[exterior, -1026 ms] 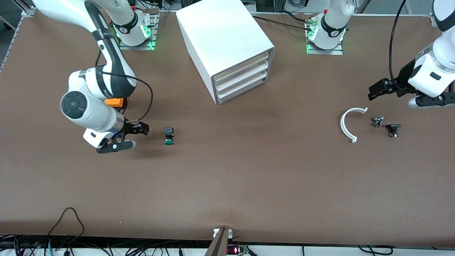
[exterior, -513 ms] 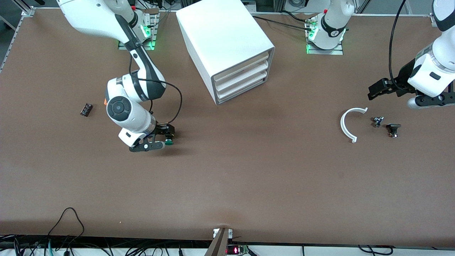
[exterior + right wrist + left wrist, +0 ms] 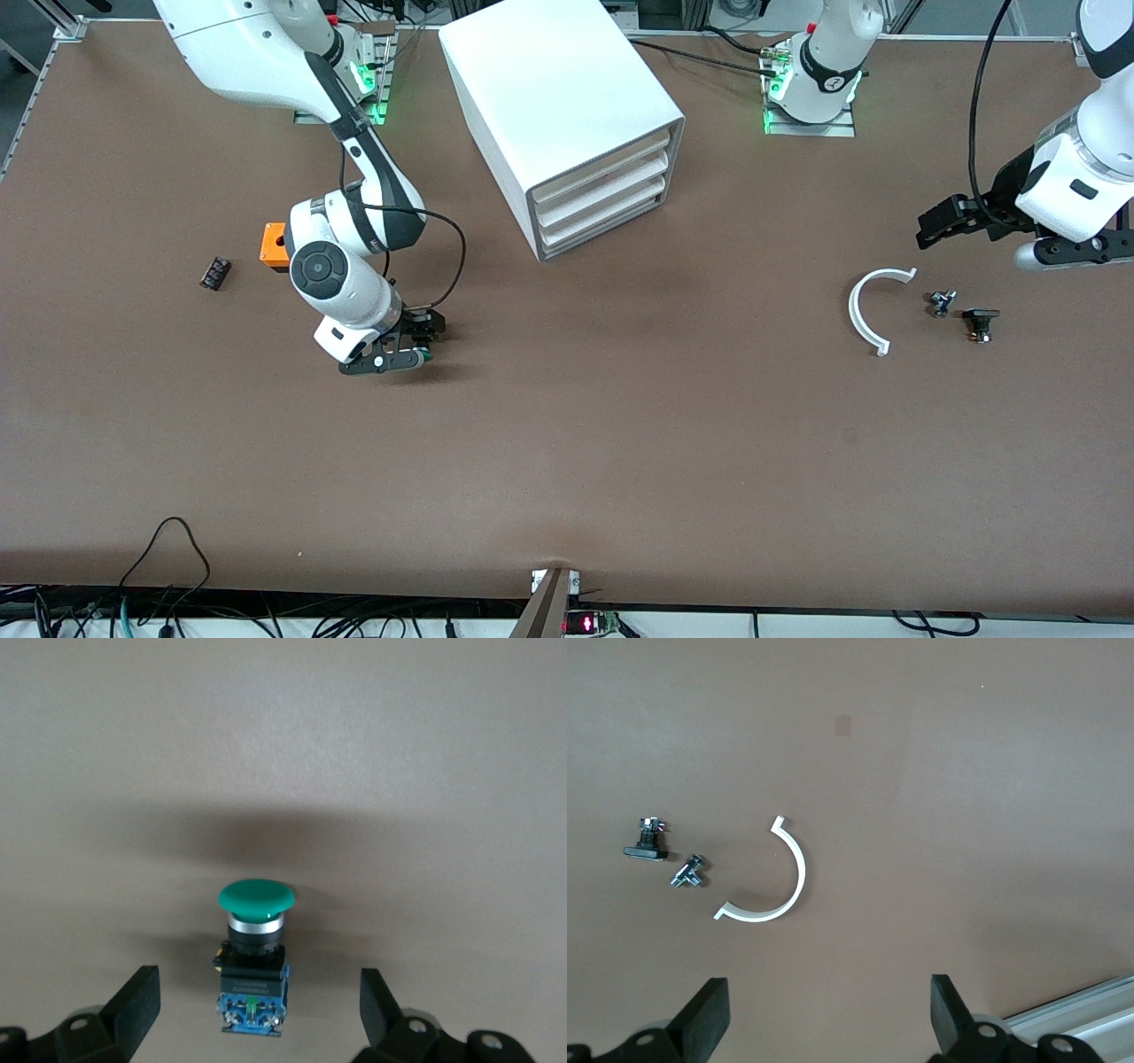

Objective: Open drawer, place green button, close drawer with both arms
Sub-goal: 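Close the right gripper on the green push button's blue base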

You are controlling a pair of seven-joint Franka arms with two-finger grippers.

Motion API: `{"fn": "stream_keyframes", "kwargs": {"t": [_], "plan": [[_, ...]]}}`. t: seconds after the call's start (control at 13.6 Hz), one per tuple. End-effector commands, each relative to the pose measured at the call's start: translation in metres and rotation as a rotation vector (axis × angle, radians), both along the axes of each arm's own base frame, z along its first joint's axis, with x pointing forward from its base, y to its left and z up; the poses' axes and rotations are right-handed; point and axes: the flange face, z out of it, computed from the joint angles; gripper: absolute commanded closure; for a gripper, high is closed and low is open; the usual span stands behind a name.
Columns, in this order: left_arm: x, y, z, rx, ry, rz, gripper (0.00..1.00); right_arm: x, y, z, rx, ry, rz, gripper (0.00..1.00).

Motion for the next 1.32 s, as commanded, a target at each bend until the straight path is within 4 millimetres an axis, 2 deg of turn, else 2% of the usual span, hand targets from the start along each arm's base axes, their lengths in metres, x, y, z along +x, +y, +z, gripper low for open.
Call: {"fn": "stream_keyframes", "kwargs": {"t": [0.0, 0.37, 0.95, 1.1, 1.17, 1.25], "plan": [[0.003, -0.001, 0.005, 0.027, 0.005, -0.015, 0.0, -0.01, 0.001, -0.005, 0.005, -0.019, -0.004, 0.0], [0.003, -0.001, 0.005, 0.027, 0.005, -0.015, 0.0, -0.025, 0.016, -0.014, 0.005, -0.017, -0.049, 0.02], [0.004, -0.001, 0.004, 0.03, 0.007, -0.02, 0.0, -0.028, 0.01, -0.033, -0.009, 0.006, -0.058, 0.07], [0.008, -0.002, 0.012, 0.028, -0.01, -0.024, 0.0, -0.028, 0.01, -0.035, -0.008, 0.007, -0.059, 0.23], [0.01, -0.002, 0.013, 0.025, -0.012, -0.024, 0.0, -0.027, 0.01, -0.033, -0.007, 0.005, -0.059, 0.35], [0.014, -0.004, 0.002, 0.027, 0.008, -0.023, 0.0, -0.025, 0.011, -0.031, -0.004, -0.001, -0.059, 0.52]]}}
